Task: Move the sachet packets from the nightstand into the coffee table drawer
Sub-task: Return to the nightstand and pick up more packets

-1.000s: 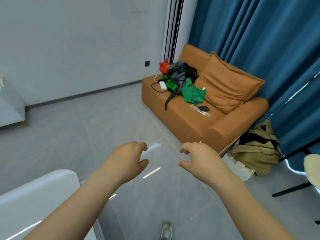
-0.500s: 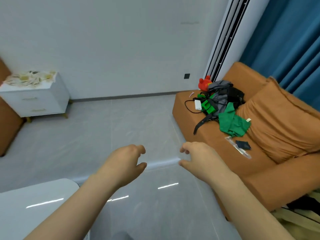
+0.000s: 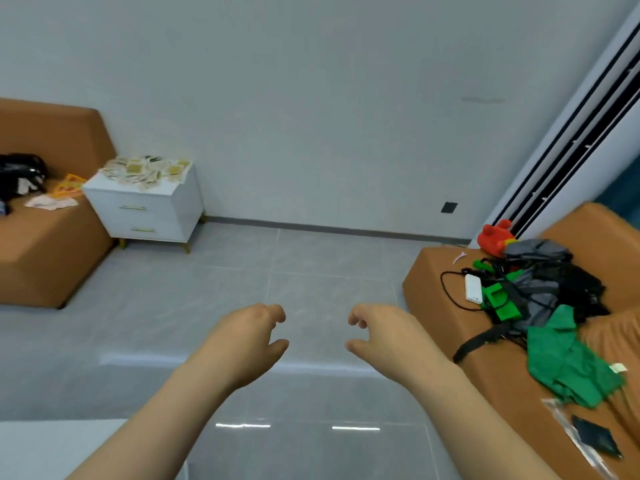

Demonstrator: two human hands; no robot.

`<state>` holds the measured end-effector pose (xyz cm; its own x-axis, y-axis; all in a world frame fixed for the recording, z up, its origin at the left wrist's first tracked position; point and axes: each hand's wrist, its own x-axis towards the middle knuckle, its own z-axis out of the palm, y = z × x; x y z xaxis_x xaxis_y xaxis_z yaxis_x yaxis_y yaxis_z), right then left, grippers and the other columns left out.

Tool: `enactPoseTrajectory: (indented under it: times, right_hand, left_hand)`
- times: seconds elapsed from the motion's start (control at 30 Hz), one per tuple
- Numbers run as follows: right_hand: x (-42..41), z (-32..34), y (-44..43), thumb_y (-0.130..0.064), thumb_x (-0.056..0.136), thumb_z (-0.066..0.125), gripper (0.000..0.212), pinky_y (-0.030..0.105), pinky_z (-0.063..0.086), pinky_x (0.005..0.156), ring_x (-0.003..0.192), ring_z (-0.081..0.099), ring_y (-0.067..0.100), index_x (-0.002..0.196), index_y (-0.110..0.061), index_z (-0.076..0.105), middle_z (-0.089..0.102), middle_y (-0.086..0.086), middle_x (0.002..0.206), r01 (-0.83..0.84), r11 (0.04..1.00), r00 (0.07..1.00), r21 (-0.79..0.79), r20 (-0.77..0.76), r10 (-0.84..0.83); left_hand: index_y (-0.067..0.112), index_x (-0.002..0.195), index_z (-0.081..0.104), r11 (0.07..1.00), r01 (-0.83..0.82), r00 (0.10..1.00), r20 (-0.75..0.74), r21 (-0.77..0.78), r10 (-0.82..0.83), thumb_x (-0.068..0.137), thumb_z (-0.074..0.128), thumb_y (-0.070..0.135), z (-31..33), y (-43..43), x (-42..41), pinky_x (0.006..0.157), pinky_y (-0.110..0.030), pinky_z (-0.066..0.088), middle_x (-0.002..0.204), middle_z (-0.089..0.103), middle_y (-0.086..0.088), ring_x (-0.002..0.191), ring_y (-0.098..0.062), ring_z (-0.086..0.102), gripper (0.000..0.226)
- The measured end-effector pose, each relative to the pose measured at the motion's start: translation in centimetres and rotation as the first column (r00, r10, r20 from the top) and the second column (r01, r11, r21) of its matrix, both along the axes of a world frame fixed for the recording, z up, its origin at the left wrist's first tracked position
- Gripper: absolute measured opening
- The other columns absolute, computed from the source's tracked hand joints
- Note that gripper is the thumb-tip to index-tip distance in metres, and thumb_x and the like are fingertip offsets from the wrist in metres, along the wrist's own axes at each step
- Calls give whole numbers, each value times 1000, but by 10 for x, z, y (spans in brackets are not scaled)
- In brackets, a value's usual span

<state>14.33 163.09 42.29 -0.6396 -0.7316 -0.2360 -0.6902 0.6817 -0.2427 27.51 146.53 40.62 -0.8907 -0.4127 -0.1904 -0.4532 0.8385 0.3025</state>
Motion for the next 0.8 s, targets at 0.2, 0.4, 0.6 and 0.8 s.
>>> enactPoseTrajectory:
  times: [0.2, 0.4, 0.6, 0.8]
  right_hand:
    - [-66, -1, -98, -35, 88, 59, 39, 31, 46, 93, 114, 55, 17, 125, -25, 55, 60, -2, 123, -37, 999, 999, -1, 26, 37]
    - [-142, -16, -199, -36, 88, 61, 39, 31, 47, 92, 112, 56, 17, 125, -25, 55, 60, -2, 122, -131, 991, 990, -8, 44, 132]
    - [-225, -5, -314, -36, 89, 60, 40, 33, 47, 94, 115, 55, 19, 127, -24, 54, 59, -1, 125, -265, 963, 963, -44, 27, 267]
    - [-272, 10, -429, -36, 89, 59, 40, 31, 46, 91, 114, 55, 18, 127, -24, 54, 59, -1, 125, -392, 918, 920, -64, -19, 391]
  left_hand:
    - [27, 134, 45, 997, -71, 997, -15, 7, 71, 94, 50, 40, 4, -89, -55, 94, -25, 44, 130, 55, 7, 115, -13, 54, 43]
    - [28, 134, 45, 984, -176, 984, -2, 3, 176, 94, 50, 40, -6, -172, -116, 93, -24, 44, 130, 55, 8, 115, -12, 55, 42]
    - [28, 132, 46, 942, -334, 942, 4, 10, 334, 93, 51, 41, -2, -261, -177, 92, -23, 44, 130, 56, 9, 115, -10, 54, 41]
    - [28, 130, 47, 885, -465, 885, -14, 16, 465, 93, 52, 42, 7, -346, -209, 90, -24, 45, 127, 57, 8, 113, -11, 55, 40]
